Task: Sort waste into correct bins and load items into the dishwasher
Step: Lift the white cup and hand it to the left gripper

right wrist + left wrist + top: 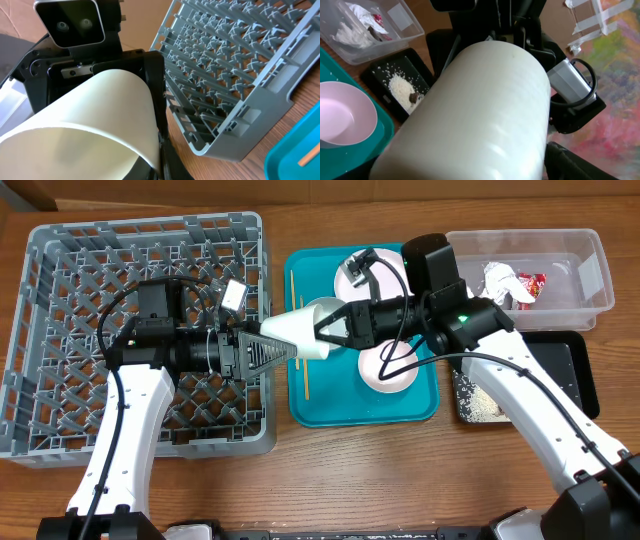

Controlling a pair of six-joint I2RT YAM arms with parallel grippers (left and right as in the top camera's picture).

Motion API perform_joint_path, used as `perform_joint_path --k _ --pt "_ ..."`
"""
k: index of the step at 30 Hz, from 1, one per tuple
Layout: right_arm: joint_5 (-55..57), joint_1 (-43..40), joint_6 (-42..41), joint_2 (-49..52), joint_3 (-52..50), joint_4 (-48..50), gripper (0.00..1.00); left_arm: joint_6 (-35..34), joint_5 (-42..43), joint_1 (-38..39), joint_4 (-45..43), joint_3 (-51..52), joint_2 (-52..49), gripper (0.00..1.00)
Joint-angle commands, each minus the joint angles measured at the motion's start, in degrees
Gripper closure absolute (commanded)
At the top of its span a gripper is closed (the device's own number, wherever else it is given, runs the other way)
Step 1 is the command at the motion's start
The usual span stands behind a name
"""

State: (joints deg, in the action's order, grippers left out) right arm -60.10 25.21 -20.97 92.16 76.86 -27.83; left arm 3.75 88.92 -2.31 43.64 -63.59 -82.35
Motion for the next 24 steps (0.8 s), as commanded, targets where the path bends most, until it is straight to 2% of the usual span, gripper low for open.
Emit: perform_joint_path --k 1,7,12,20,21,22,23,24 --pt "0.5 0.94 -0.31 1.42 0.24 0.24 0.96 -0.42 1.68 -0.26 -0.13 -1.03 -0.15 0.16" --pt "0.48 1.05 -0.31 1.42 0.24 0.13 0.96 -0.37 1.68 -0.26 -0.2 -1.03 -0.15 0.17" --pt "0.5 1.05 -0.26 1.42 0.24 -0.7 0.96 -0.35 1.66 -0.31 -0.2 -1.03 -0.15 0.35" --pt "0.5 1.05 -0.24 1.42 0.24 -1.6 0.96 -0.33 1.64 -0.31 -0.26 -1.03 -0.15 0.49" --pt "0.5 1.05 -0.22 1.42 0.24 -1.79 0.94 -0.33 1.64 -0.31 -0.44 -1.03 -0.15 0.51" --pt "0.5 1.05 -0.04 1.42 0.24 -1.92 0.87 -0.33 1.64 -0.31 -0.5 -1.03 -0.15 0.53" --pt "0.57 1.05 -0.04 1.42 0.24 -2.01 0.74 -0.33 1.64 -0.31 -0.66 -1.03 -0.15 0.56" --pt "0.7 1.05 -0.04 1.42 0.24 -2.01 0.67 -0.33 1.64 -0.33 -0.98 -1.03 -0.15 0.57"
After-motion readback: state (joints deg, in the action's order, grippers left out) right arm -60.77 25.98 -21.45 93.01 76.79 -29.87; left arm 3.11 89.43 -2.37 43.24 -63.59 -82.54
